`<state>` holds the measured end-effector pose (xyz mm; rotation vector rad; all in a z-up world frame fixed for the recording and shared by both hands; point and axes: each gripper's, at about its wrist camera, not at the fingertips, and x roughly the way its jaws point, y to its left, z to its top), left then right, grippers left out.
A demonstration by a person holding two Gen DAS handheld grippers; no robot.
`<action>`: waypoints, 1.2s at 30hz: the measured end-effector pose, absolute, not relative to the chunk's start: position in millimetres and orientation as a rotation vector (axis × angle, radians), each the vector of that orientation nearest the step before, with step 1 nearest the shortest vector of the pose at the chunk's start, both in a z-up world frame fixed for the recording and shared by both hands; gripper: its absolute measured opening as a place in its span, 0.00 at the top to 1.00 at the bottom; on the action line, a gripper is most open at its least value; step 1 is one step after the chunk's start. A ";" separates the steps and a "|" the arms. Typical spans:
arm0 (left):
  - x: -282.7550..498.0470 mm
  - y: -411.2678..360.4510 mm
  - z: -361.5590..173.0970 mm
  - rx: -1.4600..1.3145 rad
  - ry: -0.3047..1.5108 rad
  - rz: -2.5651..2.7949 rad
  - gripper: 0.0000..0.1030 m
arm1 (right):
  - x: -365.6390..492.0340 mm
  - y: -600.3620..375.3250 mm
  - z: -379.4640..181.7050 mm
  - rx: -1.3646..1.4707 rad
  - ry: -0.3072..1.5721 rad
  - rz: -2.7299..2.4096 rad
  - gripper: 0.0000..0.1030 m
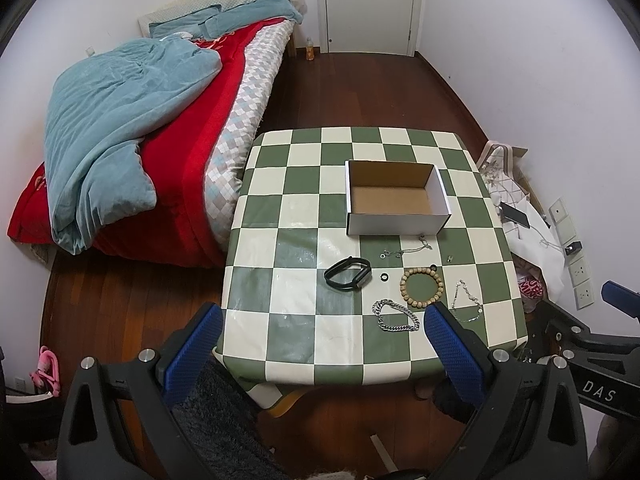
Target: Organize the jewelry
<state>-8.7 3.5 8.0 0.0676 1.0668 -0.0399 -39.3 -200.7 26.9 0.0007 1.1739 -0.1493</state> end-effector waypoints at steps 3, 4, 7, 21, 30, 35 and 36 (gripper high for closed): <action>-9.3 3.5 8.6 0.067 1.065 -0.040 0.00 | -39.7 -199.8 28.4 0.001 1.172 -0.148 0.00; -8.4 3.4 7.8 0.068 1.066 -0.040 0.00 | -39.7 -199.5 28.9 0.000 1.171 -0.148 0.00; -5.7 3.5 14.8 0.068 1.065 -0.041 0.00 | -40.2 -198.6 30.7 0.000 1.169 -0.147 0.00; -3.5 -1.9 24.0 0.069 1.053 -0.046 0.00 | -43.4 -200.6 40.3 0.006 1.153 -0.145 0.00; -5.6 -2.0 24.1 0.068 1.048 -0.046 0.00 | -43.5 -201.0 42.3 0.003 1.150 -0.141 0.00; -5.4 -2.7 25.7 0.069 1.045 -0.048 0.00 | -43.0 -202.3 47.2 0.003 1.146 -0.141 0.00; -6.5 -1.5 26.3 0.066 1.043 -0.049 0.00 | -42.6 -202.5 47.9 0.002 1.146 -0.140 0.00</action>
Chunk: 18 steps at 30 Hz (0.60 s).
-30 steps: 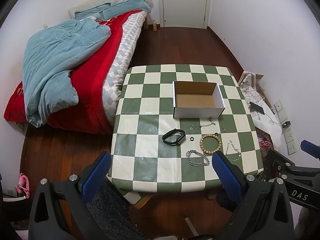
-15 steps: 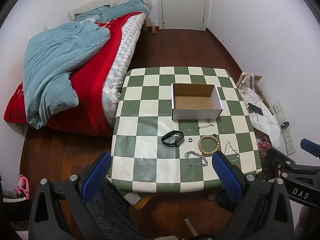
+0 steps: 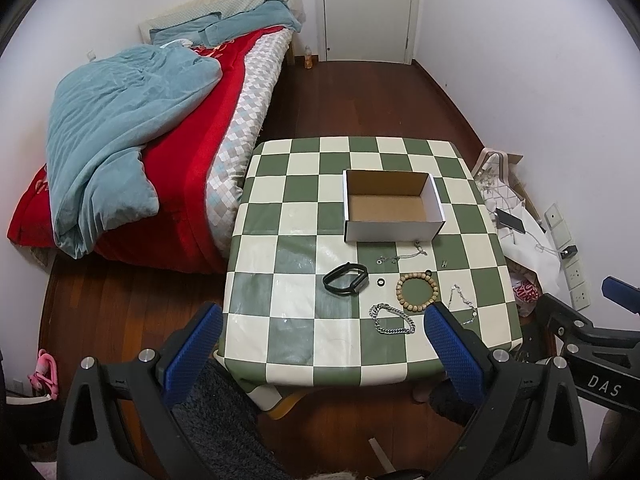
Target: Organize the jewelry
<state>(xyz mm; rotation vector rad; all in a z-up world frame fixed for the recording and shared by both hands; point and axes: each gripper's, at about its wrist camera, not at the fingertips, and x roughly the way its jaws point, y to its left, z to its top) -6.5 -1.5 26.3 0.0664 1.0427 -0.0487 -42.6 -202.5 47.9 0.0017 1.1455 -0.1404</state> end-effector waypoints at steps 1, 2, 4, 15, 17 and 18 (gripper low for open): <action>-6.9 -1.3 27.0 0.065 1.041 -0.048 0.00 | -43.5 -201.9 46.8 0.003 1.145 -0.142 0.00; -6.7 -1.8 27.2 0.066 1.041 -0.047 0.00 | -43.7 -201.6 46.7 0.003 1.145 -0.141 0.00; -7.0 -1.5 28.6 0.064 1.038 -0.047 0.00 | -43.5 -201.7 47.0 0.003 1.144 -0.142 0.00; -7.4 -0.1 33.8 0.060 1.028 -0.046 0.00 | -46.3 -193.2 54.4 -0.004 1.134 -0.137 0.00; -8.5 1.5 34.1 0.058 1.027 -0.047 0.00 | -45.9 -193.0 55.2 -0.004 1.133 -0.135 0.00; -7.7 0.7 35.4 0.058 1.026 -0.047 0.00 | -45.8 -192.8 56.2 -0.004 1.132 -0.134 0.00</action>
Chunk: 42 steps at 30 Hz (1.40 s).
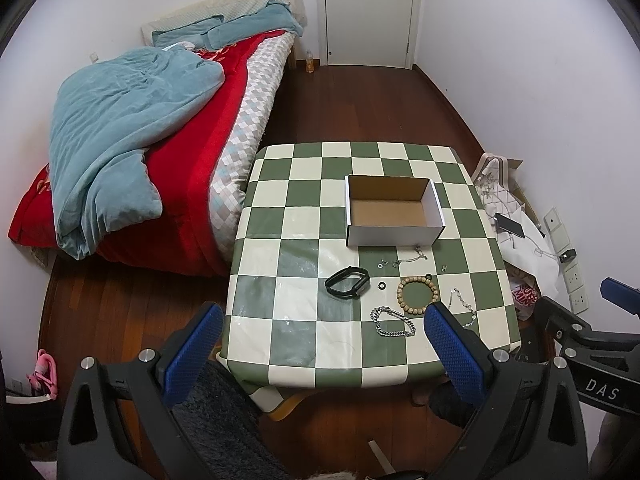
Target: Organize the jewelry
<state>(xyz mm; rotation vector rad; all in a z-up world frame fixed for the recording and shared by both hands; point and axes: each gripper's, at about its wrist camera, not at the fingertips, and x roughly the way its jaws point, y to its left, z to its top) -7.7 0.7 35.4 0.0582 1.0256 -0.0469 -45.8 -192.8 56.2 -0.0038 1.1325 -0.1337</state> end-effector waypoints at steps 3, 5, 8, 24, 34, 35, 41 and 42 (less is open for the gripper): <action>-7.4 1.0 35.3 0.058 1.026 -0.047 0.00 | -45.7 -193.0 56.4 -0.004 1.131 -0.134 0.00; -8.0 1.0 34.9 0.058 1.026 -0.047 0.00 | -45.7 -193.0 56.1 -0.003 1.131 -0.135 0.00; -8.8 1.8 33.8 0.059 1.027 -0.048 0.00 | -44.4 -193.4 56.5 0.004 1.128 -0.136 0.00; 49.4 -12.0 -87.5 0.347 1.034 0.176 0.00 | 29.9 -239.7 -104.6 0.135 1.248 -0.178 0.32; 71.7 -36.1 -177.3 0.433 1.164 0.200 0.00 | 79.2 -224.2 -217.9 0.124 1.361 -0.127 0.41; 72.6 -38.5 -181.6 0.439 1.174 0.197 0.00 | 81.6 -221.6 -226.2 0.115 1.381 -0.116 0.42; 71.9 -46.9 -204.0 0.409 1.249 0.146 0.00 | 80.3 -209.2 -234.8 0.022 1.391 -0.036 0.91; 71.4 -48.7 -206.6 0.399 1.263 0.136 0.00 | 79.5 -212.6 -234.9 0.029 1.394 -0.036 0.91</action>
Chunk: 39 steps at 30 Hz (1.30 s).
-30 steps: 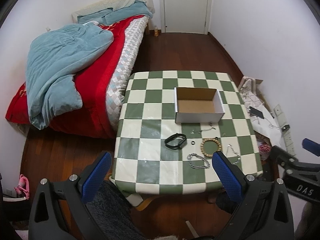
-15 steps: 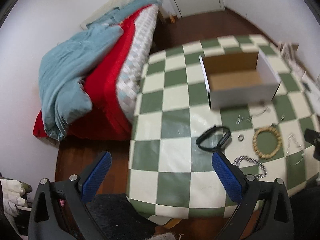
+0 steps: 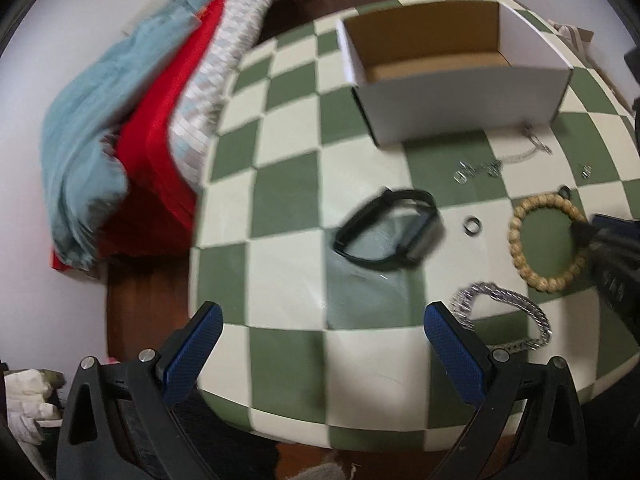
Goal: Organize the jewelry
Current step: 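Grasp the wooden bead bracelet with the right tool while the left tool grasps the silver chain bracelet, then carry both bracelets into the white box and open both tools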
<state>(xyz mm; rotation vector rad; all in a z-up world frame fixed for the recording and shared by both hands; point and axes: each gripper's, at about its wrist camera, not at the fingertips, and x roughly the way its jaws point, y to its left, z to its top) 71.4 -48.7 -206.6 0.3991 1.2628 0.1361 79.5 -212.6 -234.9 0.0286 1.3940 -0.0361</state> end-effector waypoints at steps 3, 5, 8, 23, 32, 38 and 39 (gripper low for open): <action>70.7 -54.6 -216.8 0.332 1.312 0.078 0.01 | 76.8 -232.2 -233.9 0.075 1.405 -0.063 0.91; 70.9 -60.4 -221.5 0.299 1.330 0.050 0.01 | 74.3 -243.1 -232.0 0.105 1.408 -0.070 0.91; 72.5 -72.9 -231.5 0.281 1.360 0.002 0.14 | 72.3 -255.1 -228.6 0.125 1.409 -0.074 0.91; 56.6 -104.7 -222.5 0.261 1.338 -0.165 0.99 | 76.9 -257.5 -215.9 0.158 1.389 -0.047 0.91; 54.7 -91.5 -175.1 0.215 1.243 -0.167 0.99 | 72.8 -245.1 -174.2 0.199 1.321 0.010 0.91; 75.1 -71.6 -138.5 0.186 1.163 -0.175 0.99 | 78.1 -241.1 -142.7 0.224 1.269 0.036 0.91; 76.3 -70.5 -129.6 0.176 1.147 -0.178 0.99 | 79.3 -240.1 -136.9 0.226 1.260 0.041 0.91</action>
